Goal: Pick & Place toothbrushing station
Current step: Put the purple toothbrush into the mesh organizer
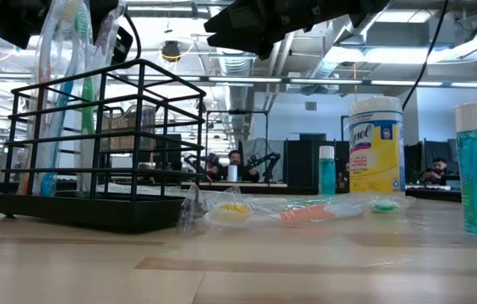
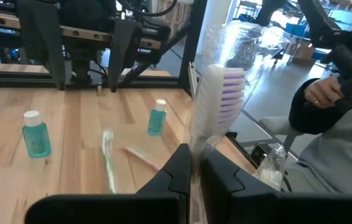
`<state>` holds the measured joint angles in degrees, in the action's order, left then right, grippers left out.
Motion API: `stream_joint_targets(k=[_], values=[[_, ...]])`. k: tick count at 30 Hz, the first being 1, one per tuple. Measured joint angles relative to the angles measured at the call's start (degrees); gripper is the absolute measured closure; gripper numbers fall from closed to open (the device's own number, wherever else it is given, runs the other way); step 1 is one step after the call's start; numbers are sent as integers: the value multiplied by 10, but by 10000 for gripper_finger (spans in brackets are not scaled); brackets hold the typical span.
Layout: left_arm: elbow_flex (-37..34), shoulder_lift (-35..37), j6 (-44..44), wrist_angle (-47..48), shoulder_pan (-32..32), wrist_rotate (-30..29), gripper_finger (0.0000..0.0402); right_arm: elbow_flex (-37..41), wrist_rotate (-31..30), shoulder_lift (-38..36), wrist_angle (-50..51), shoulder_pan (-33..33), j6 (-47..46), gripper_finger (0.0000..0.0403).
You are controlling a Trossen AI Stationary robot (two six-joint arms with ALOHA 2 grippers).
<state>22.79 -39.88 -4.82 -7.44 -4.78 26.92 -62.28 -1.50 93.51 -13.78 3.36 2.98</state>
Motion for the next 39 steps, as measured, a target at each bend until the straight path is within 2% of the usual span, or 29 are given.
stream_joint_targets(k=[13, 23, 33, 39], values=[[0, -9, 15, 5, 24, 10, 395, 0, 0, 0, 0, 0, 0, 225], [0, -48, 58, 2, 42, 0, 395, 0, 0, 0, 0, 0, 0, 224], [0, -91, 65, -1, 42, 0, 393, 0, 0, 0, 0, 0, 0, 225], [0, -115, 112, -4, 51, -1, 393, 0, 0, 0, 0, 0, 0, 228]])
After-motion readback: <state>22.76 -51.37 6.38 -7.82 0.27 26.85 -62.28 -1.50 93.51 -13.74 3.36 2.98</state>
